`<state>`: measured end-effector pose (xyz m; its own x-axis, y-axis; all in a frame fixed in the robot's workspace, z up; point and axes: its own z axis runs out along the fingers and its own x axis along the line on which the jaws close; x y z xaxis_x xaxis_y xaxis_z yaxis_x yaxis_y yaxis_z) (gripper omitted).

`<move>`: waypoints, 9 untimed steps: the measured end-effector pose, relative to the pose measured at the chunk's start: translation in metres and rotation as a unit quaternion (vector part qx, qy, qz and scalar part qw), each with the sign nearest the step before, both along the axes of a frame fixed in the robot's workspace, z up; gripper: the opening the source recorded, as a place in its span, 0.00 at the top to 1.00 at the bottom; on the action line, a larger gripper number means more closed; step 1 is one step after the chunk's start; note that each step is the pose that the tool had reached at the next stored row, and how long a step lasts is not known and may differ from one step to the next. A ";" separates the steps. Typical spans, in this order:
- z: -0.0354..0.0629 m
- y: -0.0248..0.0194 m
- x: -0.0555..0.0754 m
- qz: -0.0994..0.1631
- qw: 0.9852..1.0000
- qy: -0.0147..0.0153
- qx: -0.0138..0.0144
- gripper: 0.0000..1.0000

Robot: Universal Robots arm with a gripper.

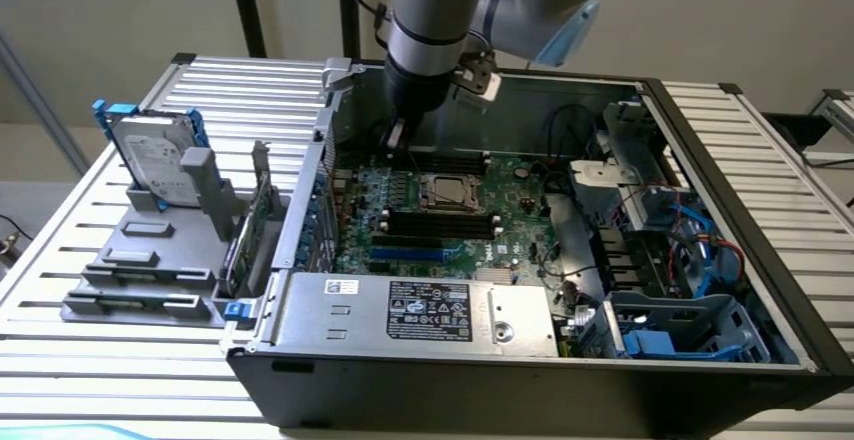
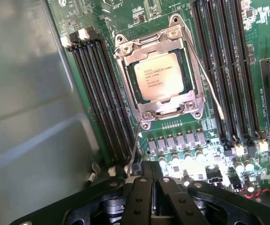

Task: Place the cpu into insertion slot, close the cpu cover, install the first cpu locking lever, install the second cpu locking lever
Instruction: 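Install the first cpu locking lever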

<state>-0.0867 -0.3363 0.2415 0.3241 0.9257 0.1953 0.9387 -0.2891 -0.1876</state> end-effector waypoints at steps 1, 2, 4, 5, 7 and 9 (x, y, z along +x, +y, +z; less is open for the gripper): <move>0.0007 0.0000 -0.001 -0.003 1.000 0.000 0.003 0.89; 0.0012 -0.0001 -0.002 -0.005 1.000 0.001 0.007 0.89; 0.0016 -0.0001 -0.005 -0.008 1.000 0.001 0.012 0.89; 0.0016 -0.0001 -0.007 -0.009 1.000 0.001 0.013 0.89; 0.0016 -0.0001 -0.009 -0.013 1.000 0.001 0.016 0.89; 0.0016 -0.0001 -0.010 -0.018 1.000 0.001 0.022 0.89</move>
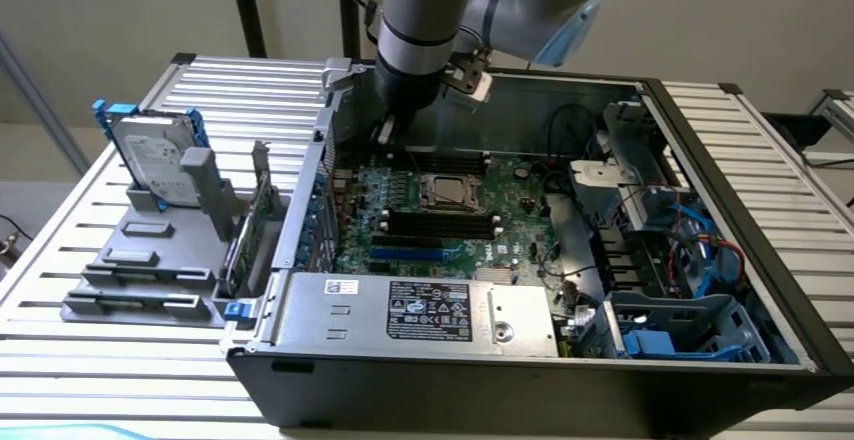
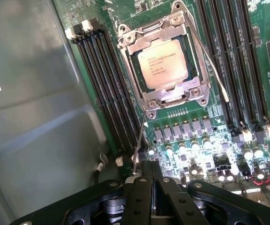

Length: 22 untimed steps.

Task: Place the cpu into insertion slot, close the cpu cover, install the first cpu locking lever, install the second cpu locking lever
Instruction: 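Install the first cpu locking lever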

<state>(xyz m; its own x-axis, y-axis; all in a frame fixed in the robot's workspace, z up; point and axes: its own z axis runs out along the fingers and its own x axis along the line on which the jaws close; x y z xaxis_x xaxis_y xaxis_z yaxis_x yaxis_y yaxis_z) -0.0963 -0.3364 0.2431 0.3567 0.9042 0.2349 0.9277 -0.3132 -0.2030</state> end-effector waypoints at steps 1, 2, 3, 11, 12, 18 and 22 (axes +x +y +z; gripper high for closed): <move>0.0000 0.0000 0.000 -0.002 1.000 0.000 0.004 0.89; 0.0000 0.0000 0.000 -0.004 1.000 0.000 0.009 0.89; 0.0000 0.0000 0.000 -0.007 1.000 0.000 0.014 0.89; 0.0009 0.0000 0.000 -0.031 0.999 -0.001 0.029 0.89; 0.0009 0.0001 0.000 -0.034 0.999 -0.001 0.029 0.89; 0.0009 0.0000 0.014 -0.039 0.999 -0.001 0.029 0.89; 0.0009 0.0000 0.029 -0.040 0.999 -0.001 0.029 0.89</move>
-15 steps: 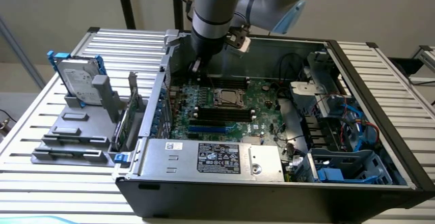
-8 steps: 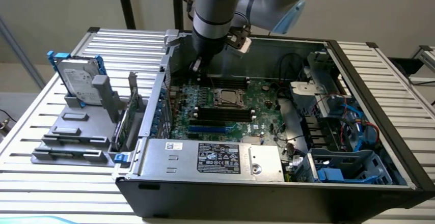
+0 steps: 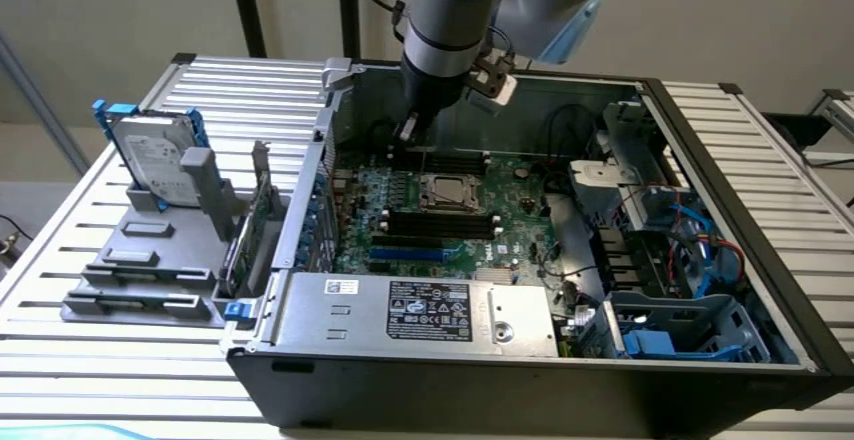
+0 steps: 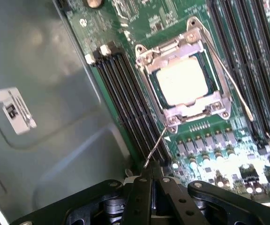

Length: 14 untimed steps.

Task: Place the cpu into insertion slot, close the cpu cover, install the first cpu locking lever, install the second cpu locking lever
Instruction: 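Install the first cpu locking lever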

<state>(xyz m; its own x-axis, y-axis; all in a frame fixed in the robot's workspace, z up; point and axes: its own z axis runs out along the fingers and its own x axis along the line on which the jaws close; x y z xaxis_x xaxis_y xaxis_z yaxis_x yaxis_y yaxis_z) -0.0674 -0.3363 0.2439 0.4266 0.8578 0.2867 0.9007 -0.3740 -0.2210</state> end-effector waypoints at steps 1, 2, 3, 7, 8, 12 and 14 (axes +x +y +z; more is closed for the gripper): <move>0.0000 0.0000 0.004 0.000 1.000 0.000 0.000 0.89; 0.0000 0.0000 0.009 0.000 1.000 0.000 0.000 0.89; 0.0000 0.0000 0.013 0.000 1.000 0.000 0.000 0.89; -0.0004 -0.0004 0.024 -0.001 1.000 0.000 0.000 0.89; -0.0004 -0.0005 0.024 -0.001 1.000 0.000 0.000 0.89; -0.0015 -0.0005 0.024 -0.001 1.000 0.000 -0.001 0.89; -0.0043 -0.0005 0.024 -0.002 1.000 -0.002 -0.001 0.89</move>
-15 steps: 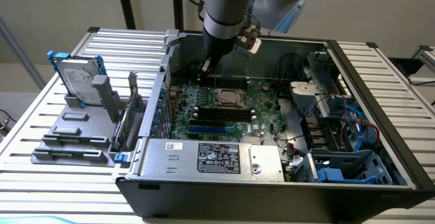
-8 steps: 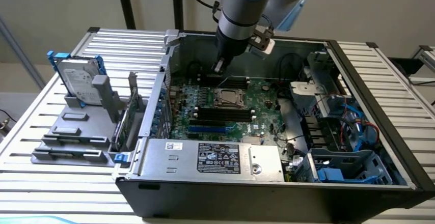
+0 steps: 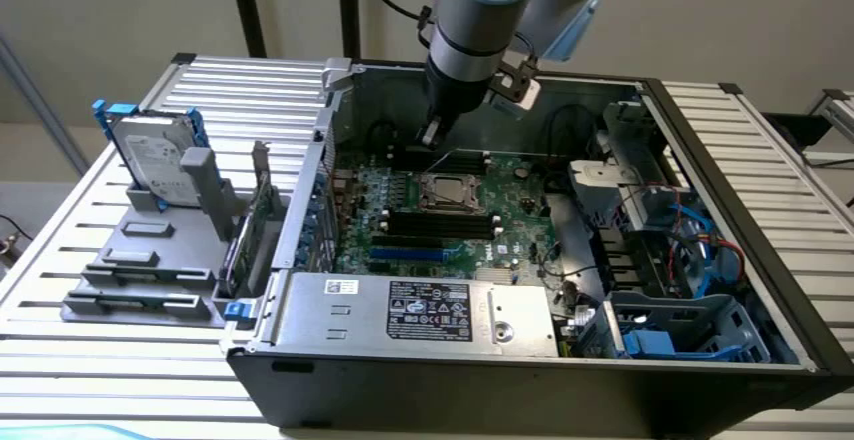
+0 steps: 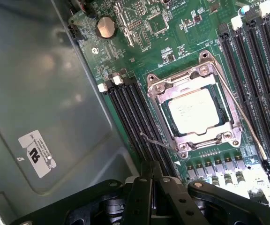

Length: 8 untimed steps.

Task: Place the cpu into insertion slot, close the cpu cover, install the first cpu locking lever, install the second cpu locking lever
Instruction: 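Install the first cpu locking lever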

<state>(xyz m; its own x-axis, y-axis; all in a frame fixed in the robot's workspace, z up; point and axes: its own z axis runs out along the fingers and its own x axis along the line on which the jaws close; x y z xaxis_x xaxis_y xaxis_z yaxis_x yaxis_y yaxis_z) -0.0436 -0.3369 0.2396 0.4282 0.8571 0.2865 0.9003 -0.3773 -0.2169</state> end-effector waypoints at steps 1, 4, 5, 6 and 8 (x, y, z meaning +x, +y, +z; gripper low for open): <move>-0.0015 0.0000 0.000 0.000 1.000 -0.002 0.000 0.89; -0.0055 0.0000 -0.002 -0.001 1.000 -0.004 -0.004 0.89; -0.0069 0.0000 -0.003 -0.001 1.000 -0.004 -0.005 0.89; -0.0083 0.0000 -0.004 -0.001 1.000 -0.004 -0.006 0.89; -0.0115 0.0000 -0.008 -0.002 1.000 -0.004 -0.009 0.89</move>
<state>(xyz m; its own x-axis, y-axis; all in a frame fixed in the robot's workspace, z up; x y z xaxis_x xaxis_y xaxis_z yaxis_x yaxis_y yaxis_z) -0.0514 -0.3369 0.2281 0.4289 0.8603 0.2755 0.9007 -0.3842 -0.2027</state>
